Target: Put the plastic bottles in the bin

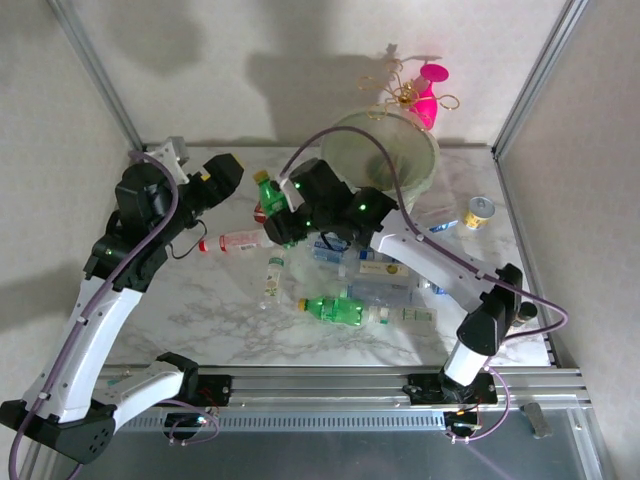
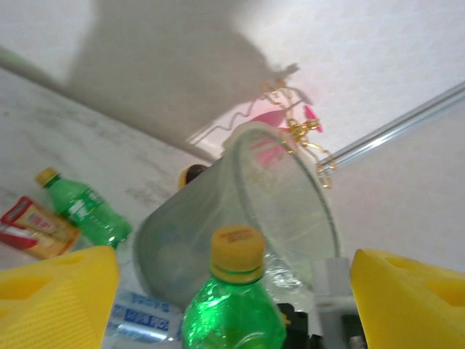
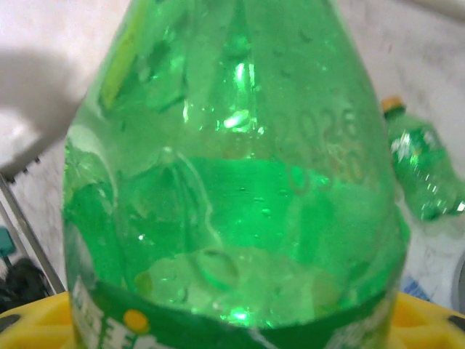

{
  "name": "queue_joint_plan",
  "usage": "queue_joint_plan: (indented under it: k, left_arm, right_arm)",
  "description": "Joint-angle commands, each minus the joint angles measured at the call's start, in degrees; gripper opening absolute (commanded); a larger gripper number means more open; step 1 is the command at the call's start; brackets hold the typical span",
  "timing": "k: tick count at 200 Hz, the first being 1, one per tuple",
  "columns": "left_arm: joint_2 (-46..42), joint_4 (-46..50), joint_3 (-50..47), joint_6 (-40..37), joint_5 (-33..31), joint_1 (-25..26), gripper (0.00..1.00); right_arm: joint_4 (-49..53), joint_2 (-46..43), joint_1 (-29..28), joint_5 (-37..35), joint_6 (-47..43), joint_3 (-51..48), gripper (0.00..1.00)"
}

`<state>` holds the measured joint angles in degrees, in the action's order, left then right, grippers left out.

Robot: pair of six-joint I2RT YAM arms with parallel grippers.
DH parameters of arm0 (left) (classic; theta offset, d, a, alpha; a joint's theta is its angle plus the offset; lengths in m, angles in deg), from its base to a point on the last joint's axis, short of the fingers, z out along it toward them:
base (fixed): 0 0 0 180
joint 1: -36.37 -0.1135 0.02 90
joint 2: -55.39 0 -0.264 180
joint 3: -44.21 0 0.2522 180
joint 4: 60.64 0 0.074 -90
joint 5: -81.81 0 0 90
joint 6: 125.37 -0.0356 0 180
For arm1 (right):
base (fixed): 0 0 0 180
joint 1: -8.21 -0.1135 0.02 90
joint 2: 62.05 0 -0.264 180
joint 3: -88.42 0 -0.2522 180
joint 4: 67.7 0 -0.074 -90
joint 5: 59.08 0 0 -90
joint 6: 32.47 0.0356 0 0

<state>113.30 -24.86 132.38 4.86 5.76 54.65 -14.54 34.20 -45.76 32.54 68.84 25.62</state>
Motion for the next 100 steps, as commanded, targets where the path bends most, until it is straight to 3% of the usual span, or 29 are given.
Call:
queue_joint_plan:
  k: [1, 45, 74, 100]
  left_arm:
    - [0.21, -5.83, 1.31, -1.00, 2.84, 0.56, 0.82]
    - [3.08, -5.25, 0.95, 0.20, -0.46, 4.20, 0.78]
    - [4.95, -0.22, 1.50, -0.13, -3.03, 5.32, 0.76]
    - [4.23, 2.04, 1.09, -0.87, -4.16, 5.41, 0.76]
  right_arm:
    - [-2.74, -3.83, 3.63, -2.23, 2.61, 4.87, 0.57]
    - [-5.63, -7.29, 16.14, 0.97, 10.97, 5.67, 0.56]
    - [-0.41, -5.71, 22.26, -3.93, 14.16, 6.96, 0.53]
    - [4.44, -2.62, 27.64, -2.11, 19.25, 8.06, 0.50]
